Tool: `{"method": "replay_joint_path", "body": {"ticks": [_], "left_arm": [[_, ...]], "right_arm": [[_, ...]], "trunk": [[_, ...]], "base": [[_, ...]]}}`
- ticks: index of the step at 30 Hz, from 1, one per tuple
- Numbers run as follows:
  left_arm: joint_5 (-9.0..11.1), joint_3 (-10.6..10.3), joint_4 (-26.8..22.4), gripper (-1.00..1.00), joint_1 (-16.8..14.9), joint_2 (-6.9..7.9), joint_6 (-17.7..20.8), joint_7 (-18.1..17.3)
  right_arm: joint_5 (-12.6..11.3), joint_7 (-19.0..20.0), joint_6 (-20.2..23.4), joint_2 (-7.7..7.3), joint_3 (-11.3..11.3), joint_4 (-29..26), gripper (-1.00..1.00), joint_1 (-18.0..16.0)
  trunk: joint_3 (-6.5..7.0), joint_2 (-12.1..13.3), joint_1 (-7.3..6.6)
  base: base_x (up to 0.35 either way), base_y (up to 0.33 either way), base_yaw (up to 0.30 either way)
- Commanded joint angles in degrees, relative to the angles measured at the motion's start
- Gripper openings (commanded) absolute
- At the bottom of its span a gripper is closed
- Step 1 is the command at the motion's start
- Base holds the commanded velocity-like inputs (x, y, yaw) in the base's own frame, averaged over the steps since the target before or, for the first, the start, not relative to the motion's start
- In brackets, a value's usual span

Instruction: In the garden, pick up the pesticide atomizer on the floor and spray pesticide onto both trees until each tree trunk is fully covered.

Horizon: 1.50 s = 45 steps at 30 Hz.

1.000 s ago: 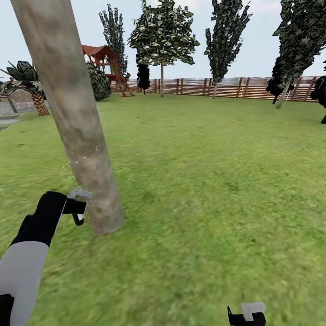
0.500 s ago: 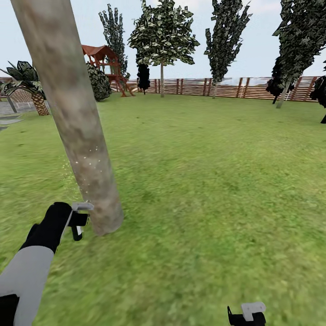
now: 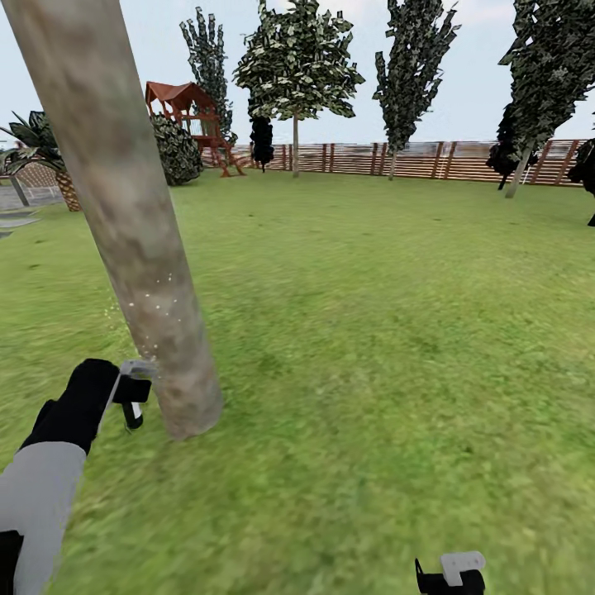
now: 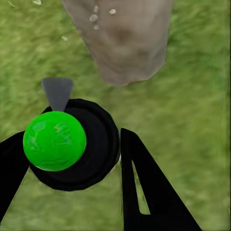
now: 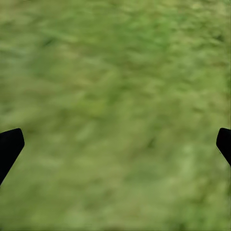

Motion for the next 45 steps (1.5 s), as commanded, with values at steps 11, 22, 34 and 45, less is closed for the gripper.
{"method": "replay_joint_path", "body": {"ticks": [11,22,34,45], "left_arm": [[0.14,-4.43,-1.10,-1.00,-5.54,1.56,3.49,-3.98],[0.12,-4.42,-1.31,-1.00,-5.51,4.30,3.49,-3.98],[0.07,-4.43,-0.56,-1.00,-2.90,2.47,2.39,-3.93],[-0.06,-2.89,-0.40,-1.00,0.20,3.03,2.14,-3.63]], "right_arm": [[0.00,0.00,0.00,0.00,0.00,0.00,1.00,0.00],[0.00,0.00,0.00,0.00,0.00,0.01,1.00,0.00],[0.00,0.09,0.00,0.05,0.05,0.00,1.00,0.00],[0.00,0.09,0.00,0.09,0.01,0.00,1.00,0.00]], "trunk": [[-0.01,0.00,0.00],[-0.01,0.00,0.00],[-0.01,0.00,0.00],[-0.01,0.00,0.00]], "base": [[0.000,0.000,0.000],[0.000,0.000,0.000],[0.000,-0.054,0.014],[0.000,-0.266,0.169]]}}
